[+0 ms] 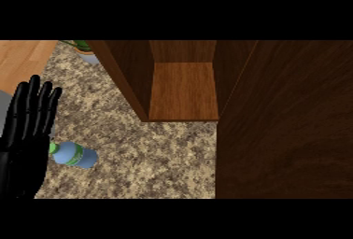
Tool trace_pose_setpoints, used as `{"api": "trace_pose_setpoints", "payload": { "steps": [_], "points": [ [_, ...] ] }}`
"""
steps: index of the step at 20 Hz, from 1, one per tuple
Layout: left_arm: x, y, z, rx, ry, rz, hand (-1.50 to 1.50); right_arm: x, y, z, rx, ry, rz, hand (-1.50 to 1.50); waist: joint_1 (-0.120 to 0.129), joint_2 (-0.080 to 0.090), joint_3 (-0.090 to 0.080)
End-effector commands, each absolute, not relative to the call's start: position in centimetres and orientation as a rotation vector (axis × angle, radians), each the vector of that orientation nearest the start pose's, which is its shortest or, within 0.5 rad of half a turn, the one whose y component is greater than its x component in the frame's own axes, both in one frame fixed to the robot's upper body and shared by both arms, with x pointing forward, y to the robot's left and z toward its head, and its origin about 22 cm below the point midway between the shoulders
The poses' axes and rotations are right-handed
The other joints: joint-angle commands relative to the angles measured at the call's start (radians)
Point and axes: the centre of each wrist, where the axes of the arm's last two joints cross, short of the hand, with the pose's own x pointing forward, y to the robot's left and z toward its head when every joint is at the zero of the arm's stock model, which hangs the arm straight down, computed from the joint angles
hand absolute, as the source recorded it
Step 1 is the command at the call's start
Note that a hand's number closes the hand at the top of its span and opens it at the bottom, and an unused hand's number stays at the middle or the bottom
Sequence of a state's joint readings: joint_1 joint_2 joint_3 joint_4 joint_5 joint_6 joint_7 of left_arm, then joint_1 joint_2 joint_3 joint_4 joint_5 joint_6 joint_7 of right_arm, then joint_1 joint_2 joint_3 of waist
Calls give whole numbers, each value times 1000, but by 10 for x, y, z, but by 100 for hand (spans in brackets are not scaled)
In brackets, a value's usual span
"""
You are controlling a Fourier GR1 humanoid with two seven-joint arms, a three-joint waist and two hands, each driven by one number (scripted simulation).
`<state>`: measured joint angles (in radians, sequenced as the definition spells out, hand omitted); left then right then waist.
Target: Pick up the bottled water, place it into the cabinet and close the cabinet
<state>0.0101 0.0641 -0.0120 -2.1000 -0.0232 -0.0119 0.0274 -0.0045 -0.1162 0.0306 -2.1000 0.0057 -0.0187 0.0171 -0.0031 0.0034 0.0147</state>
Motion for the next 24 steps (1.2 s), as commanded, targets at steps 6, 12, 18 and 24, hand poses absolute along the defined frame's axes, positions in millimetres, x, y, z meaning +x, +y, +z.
{"api": "trace_pose_setpoints", "payload": {
  "steps": [6, 12, 18, 24],
  "points": [
    [183, 269, 124, 841, -1973, 388, -150, 188, -250, 115, -108, -1975, 165, -150, 20, -12, -10],
    [175, 231, 120, 708, -1843, 778, -150, 144, -241, 125, 203, -1893, 165, -150, -21, -11, -13],
    [149, 178, 120, 702, -1852, 812, -150, 105, -241, 145, 191, -1897, 169, -150, -10, -8, -13],
    [134, 146, 114, 723, -1849, 821, -150, 85, -250, 146, 191, -1894, 153, -150, -14, -8, -12]
  ]
}}
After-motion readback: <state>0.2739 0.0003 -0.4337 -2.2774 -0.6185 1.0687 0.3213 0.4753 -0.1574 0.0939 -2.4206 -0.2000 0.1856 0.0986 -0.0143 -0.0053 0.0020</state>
